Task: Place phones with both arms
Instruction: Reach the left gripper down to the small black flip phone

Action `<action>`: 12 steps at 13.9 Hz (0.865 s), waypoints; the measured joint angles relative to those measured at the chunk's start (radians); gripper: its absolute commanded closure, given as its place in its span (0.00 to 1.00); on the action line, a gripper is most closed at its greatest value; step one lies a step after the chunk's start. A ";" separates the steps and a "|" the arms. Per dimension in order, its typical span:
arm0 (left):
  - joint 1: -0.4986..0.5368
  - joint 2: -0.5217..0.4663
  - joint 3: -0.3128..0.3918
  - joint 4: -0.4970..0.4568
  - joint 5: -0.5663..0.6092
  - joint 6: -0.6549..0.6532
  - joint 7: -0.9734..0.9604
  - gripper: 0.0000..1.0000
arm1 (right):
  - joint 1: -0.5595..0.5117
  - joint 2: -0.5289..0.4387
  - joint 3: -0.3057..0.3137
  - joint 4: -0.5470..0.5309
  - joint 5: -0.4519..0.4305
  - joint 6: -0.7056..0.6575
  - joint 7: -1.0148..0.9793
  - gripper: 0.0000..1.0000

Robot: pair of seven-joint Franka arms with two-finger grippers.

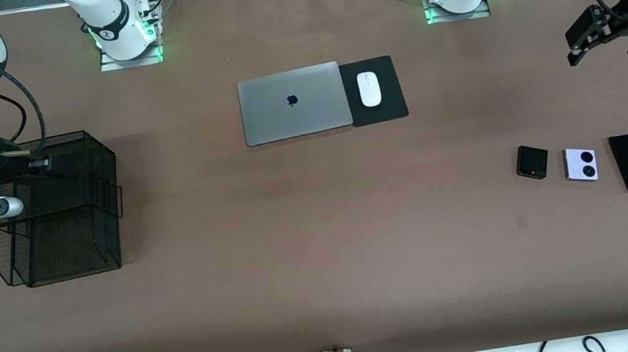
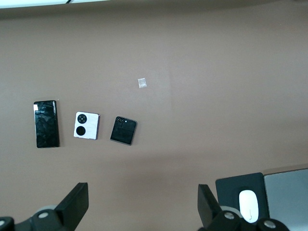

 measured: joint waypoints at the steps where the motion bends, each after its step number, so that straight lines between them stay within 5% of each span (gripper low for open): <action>1: 0.000 0.007 0.000 0.000 0.000 0.002 0.000 0.00 | 0.000 0.000 0.000 0.000 0.000 0.000 0.000 0.00; 12: -0.003 0.074 -0.008 -0.001 0.000 0.040 0.000 0.00 | 0.000 0.001 -0.003 0.000 0.000 0.000 0.000 0.00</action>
